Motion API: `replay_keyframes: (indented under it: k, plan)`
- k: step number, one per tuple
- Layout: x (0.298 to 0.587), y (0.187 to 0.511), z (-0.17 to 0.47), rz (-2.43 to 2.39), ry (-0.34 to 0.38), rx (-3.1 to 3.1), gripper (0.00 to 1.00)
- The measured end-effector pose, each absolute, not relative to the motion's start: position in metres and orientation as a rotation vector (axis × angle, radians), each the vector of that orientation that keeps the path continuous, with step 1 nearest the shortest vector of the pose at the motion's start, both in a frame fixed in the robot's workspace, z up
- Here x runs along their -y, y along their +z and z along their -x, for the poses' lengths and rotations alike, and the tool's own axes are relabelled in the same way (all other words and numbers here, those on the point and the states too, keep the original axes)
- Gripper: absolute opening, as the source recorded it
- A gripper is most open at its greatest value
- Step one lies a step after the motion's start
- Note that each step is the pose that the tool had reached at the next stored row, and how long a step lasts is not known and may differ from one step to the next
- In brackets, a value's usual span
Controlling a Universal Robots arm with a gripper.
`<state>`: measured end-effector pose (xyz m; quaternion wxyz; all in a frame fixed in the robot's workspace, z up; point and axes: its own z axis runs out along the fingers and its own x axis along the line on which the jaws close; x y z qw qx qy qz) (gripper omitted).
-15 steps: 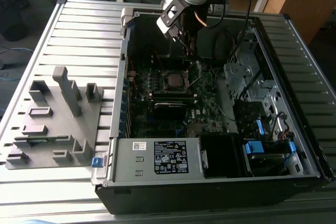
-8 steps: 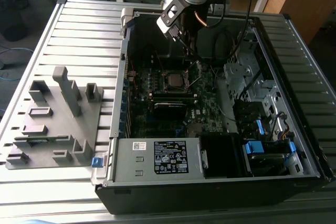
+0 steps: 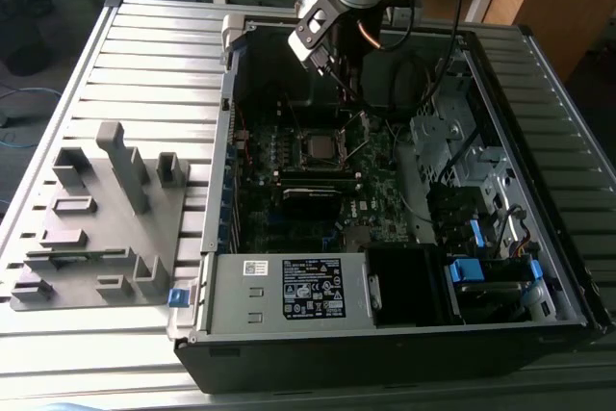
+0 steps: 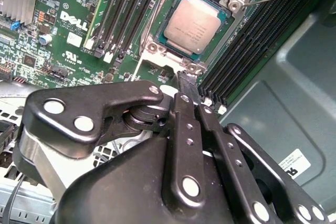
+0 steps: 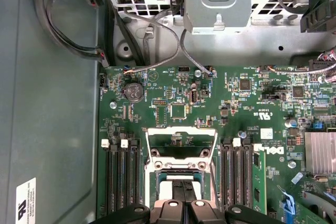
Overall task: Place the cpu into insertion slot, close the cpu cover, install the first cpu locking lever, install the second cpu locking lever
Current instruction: 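Close the cpu cover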
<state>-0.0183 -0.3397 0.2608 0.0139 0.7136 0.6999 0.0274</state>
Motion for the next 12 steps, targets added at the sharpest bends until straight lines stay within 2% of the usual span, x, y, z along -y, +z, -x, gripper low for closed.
replay_keyframes:
  k: [12]
  plan:
    - [0.3397,0.2607,0.0137,-2.222,0.085,-2.18,0.11]
